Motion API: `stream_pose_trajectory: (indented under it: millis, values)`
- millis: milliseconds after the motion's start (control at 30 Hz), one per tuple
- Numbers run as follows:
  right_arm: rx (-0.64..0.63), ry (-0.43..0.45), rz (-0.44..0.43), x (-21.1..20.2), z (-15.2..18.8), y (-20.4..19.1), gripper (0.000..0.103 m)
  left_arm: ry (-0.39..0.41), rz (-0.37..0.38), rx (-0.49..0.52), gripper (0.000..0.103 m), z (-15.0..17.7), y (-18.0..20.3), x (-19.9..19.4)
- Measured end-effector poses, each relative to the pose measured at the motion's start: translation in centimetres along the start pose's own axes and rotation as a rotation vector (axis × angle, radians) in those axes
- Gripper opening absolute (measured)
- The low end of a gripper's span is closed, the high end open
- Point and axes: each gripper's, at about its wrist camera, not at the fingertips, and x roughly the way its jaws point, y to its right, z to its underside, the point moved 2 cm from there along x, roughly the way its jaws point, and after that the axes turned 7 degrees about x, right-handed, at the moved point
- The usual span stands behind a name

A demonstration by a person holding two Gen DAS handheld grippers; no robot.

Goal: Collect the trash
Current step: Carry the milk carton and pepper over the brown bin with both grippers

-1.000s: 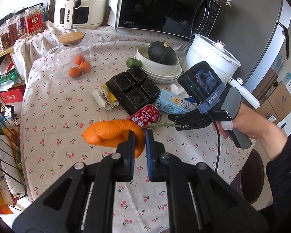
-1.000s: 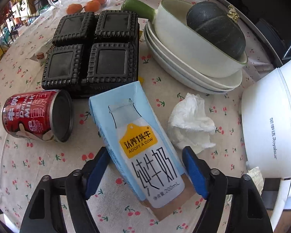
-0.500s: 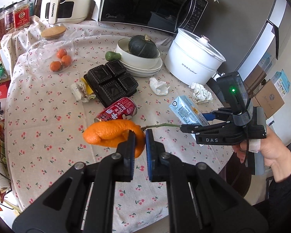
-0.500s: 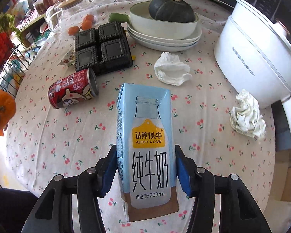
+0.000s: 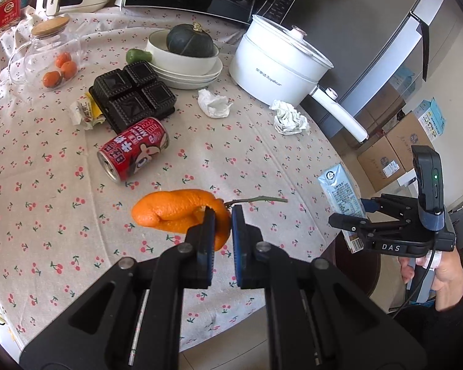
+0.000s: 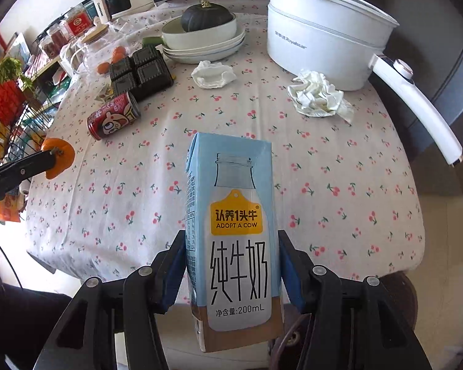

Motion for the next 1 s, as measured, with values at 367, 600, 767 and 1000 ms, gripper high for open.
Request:
stream_pose_trajectory:
  millis: [367, 600, 767, 1000]
  values:
    - [0.154, 0.02, 0.017, -1.8, 5.4, 6.5, 0.057, -0.061, 0.052, 0.099, 0.011, 1.2, 6.6, 3.2]
    - [0.189, 0.032, 0.045, -3.0, 8.1, 9.8, 0.057, -0.101, 0.107, 0.16, 0.011, 1.9, 11.9, 6.0]
    - [0.227, 0.032, 0.071, -3.8, 10.2, 12.4, 0.057, -0.124, 0.153, 0.242, 0.012, 2.4, 16.4, 8.0]
    - [0.292, 0.034, 0.097, -4.7, 12.8, 15.9, 0.057, -0.165, 0.215, 0.349, 0.012, 3.8, 21.7, 10.4]
